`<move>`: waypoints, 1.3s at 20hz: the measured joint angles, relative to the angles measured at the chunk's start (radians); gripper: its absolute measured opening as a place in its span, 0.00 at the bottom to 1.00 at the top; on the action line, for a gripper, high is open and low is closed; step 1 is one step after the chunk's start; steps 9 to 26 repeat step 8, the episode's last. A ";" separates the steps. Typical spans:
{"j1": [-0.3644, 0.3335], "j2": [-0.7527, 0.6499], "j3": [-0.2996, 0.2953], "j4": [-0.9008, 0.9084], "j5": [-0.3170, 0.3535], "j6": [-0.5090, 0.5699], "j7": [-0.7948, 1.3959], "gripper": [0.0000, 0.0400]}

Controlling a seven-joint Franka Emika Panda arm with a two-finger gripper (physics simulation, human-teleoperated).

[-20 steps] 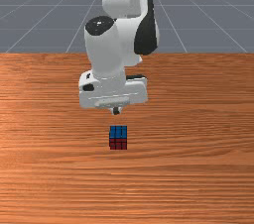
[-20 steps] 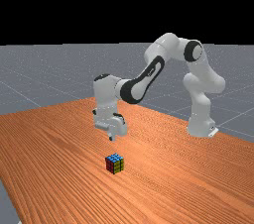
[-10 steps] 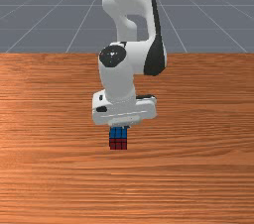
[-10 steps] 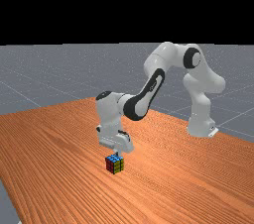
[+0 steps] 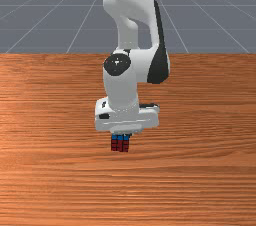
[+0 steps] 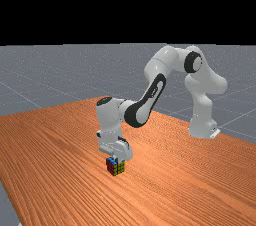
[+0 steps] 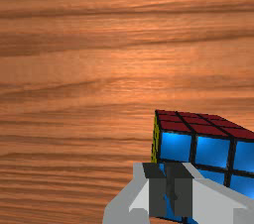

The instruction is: Rotate the cube till the blue face upward

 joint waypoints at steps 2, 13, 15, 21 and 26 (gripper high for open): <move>0.031 0.000 0.008 0.000 -0.005 0.006 0.029 0.01; 0.108 0.021 0.031 -0.010 -0.014 0.030 0.081 0.00; 0.108 0.021 0.031 -0.010 -0.014 0.030 0.081 0.00; 0.108 0.021 0.031 -0.010 -0.014 0.030 0.081 0.00; 0.108 0.021 0.031 -0.010 -0.014 0.030 0.081 0.00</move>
